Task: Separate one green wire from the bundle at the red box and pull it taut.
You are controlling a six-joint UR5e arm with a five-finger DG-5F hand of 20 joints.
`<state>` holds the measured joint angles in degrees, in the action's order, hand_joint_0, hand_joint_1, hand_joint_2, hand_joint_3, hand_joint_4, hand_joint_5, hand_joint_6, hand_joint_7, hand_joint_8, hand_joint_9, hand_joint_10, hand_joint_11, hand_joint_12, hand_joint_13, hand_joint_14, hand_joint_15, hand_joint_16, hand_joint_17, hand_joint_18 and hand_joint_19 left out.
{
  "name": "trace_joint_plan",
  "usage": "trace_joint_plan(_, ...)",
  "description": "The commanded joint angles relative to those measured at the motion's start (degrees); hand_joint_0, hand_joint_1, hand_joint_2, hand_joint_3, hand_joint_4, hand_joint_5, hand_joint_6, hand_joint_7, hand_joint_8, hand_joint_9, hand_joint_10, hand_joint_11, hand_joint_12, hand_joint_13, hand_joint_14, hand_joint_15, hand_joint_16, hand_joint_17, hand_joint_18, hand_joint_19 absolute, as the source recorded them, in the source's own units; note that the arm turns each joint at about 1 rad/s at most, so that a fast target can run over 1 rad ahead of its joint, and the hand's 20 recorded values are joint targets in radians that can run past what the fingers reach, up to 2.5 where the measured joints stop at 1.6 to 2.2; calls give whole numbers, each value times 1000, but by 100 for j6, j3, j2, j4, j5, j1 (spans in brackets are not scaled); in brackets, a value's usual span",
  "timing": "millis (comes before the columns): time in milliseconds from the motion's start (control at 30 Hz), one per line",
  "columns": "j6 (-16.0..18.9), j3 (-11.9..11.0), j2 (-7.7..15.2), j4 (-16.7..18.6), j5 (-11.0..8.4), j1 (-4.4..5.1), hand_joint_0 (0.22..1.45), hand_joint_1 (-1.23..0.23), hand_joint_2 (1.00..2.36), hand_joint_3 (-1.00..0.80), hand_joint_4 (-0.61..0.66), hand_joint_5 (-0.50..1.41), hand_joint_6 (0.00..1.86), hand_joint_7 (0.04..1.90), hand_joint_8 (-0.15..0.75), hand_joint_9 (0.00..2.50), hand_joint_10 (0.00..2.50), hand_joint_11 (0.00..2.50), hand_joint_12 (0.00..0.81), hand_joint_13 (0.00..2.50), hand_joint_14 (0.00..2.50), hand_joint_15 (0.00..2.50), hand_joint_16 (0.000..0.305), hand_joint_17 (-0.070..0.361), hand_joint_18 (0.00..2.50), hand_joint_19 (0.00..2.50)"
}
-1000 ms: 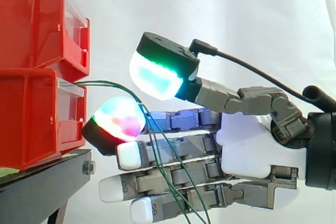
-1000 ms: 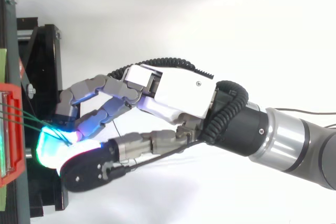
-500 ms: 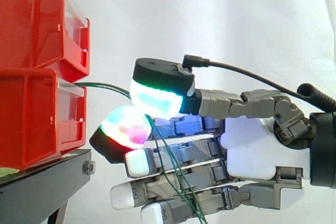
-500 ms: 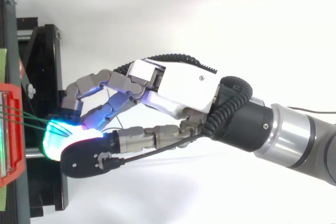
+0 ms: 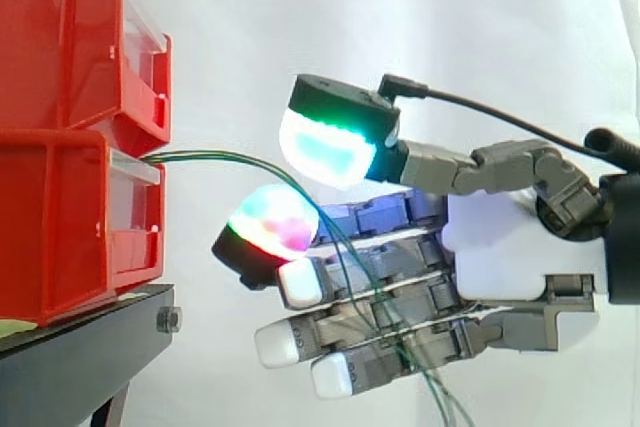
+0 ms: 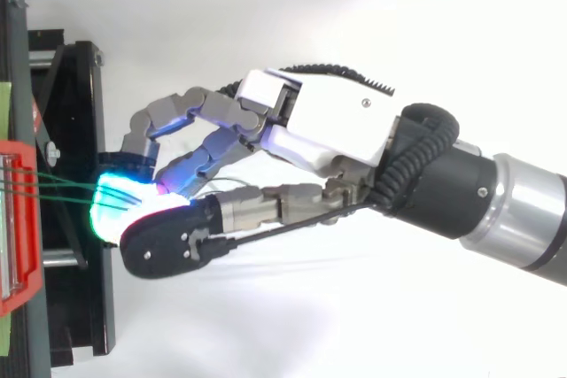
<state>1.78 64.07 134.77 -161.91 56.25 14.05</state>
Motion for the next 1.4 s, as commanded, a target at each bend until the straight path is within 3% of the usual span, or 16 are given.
trace_joint_plan(0, -19, 0, -65, -104, 0, -8, 591, -538, 1003, -465, 125, -185, 875, 946, 275, 987, 18, 601, 371, 821, 14, 375, 48, 108, 757, 475)
trace_joint_plan(200, -37, 0, -65, -77, 0, -17, 601, -652, 1016, -240, 110, -189, 890, 984, 272, 960, 18, 625, 375, 820, 16, 378, 48, 108, 762, 474)
trace_joint_plan(300, -46, 0, -74, -77, 0, -8, 604, -699, 1016, -211, 97, -194, 900, 952, 273, 941, 17, 632, 373, 810, 15, 382, 48, 108, 760, 472)
trace_joint_plan(567, -55, 0, -74, -112, 0, -8, 644, -811, 1015, -262, 66, -201, 903, 919, 263, 911, 17, 629, 370, 797, 15, 375, 48, 108, 750, 454)
trace_joint_plan(800, -63, 0, -74, -104, 0, -8, 684, -858, 1005, -427, 86, -202, 898, 876, 254, 903, 18, 635, 362, 787, 14, 367, 47, 107, 748, 438)
trace_joint_plan(933, -28, -9, -74, -104, 0, -8, 635, -791, 1000, -500, 104, -191, 884, 928, 249, 937, 19, 631, 356, 787, 15, 370, 47, 105, 748, 454)
trace_joint_plan(1000, -37, 0, -100, -112, 0, -8, 553, -669, 1000, -500, 121, -183, 879, 936, 264, 973, 16, 621, 377, 811, 14, 378, 48, 109, 760, 466)
trace_joint_plan(1100, -37, -9, -144, -165, 0, -17, 542, -544, 1000, -500, 123, -178, 873, 958, 281, 1003, 16, 618, 382, 828, 14, 380, 49, 111, 771, 472)
trace_joint_plan(1167, -37, -9, -171, -227, 0, -25, 575, -521, 1000, -500, 118, -176, 872, 973, 278, 1008, 18, 616, 374, 826, 14, 375, 48, 108, 762, 488)
trace_joint_plan(1367, -37, -9, -197, -288, 0, -43, 593, -644, 1017, -232, 102, -182, 887, 1025, 281, 983, 17, 640, 377, 826, 15, 385, 48, 108, 764, 483)
